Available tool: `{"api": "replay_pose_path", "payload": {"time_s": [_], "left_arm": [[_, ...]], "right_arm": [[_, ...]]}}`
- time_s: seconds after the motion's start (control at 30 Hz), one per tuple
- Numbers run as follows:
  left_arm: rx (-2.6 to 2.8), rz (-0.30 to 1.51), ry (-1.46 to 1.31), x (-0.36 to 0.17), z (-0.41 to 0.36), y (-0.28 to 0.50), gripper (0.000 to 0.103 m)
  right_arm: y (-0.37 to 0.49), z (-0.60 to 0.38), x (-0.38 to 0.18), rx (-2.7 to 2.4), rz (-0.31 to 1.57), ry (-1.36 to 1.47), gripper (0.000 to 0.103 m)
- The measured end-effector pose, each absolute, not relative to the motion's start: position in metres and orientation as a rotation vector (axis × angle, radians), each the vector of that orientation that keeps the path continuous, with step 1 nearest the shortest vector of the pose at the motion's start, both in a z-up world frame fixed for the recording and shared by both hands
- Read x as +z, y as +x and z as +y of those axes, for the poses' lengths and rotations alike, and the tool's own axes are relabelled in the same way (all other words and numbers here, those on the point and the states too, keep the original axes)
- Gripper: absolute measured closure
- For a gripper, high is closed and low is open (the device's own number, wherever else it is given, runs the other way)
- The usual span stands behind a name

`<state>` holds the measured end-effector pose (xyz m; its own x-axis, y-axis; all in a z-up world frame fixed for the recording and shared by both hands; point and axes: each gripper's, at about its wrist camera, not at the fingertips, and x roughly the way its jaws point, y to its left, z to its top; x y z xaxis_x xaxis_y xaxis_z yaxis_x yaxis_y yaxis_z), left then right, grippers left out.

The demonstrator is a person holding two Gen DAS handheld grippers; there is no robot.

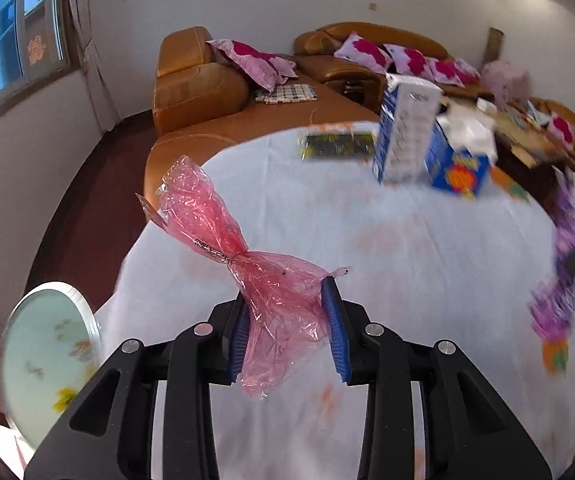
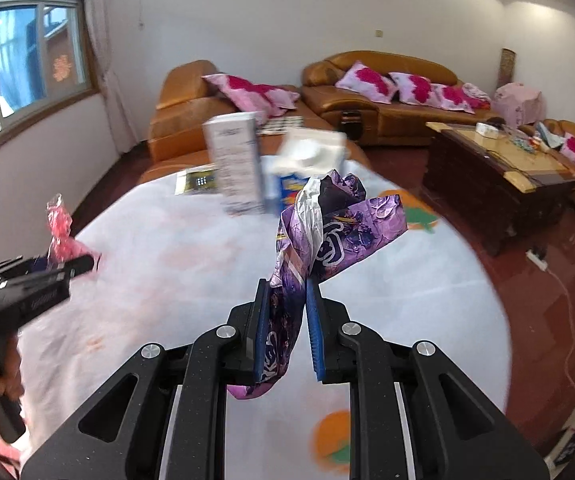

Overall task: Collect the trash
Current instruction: 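Carry the pink bag and purple wrapper over the teal bin with both tools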

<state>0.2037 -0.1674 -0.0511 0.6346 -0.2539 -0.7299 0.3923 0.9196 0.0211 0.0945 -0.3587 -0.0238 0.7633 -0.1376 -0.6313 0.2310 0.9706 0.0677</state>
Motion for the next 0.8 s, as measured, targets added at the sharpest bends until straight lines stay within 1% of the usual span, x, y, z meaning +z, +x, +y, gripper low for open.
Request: {"api": "replay_pose_path", "payload": {"time_s": [0.2,0.33,0.8], "left_arm": [[-0.313,0.811,0.179,-0.054,-0.108,0.155,0.068],[-0.272,0.815,0.147,-0.055,-0.081,0.144,0.068],[-0.228,0.814,0.121,-0.054,-0.054,0.129,0.068]], "right_arm": [[0.087,-0.301,-0.024,-0.100,0.683,0.123,0.084],[0.084,-0.268,-0.027,-0.046,0.706,0.103,0.084],[0.080,-0.218,-0.032,0.036,0.735,0.137,0.084]]}}
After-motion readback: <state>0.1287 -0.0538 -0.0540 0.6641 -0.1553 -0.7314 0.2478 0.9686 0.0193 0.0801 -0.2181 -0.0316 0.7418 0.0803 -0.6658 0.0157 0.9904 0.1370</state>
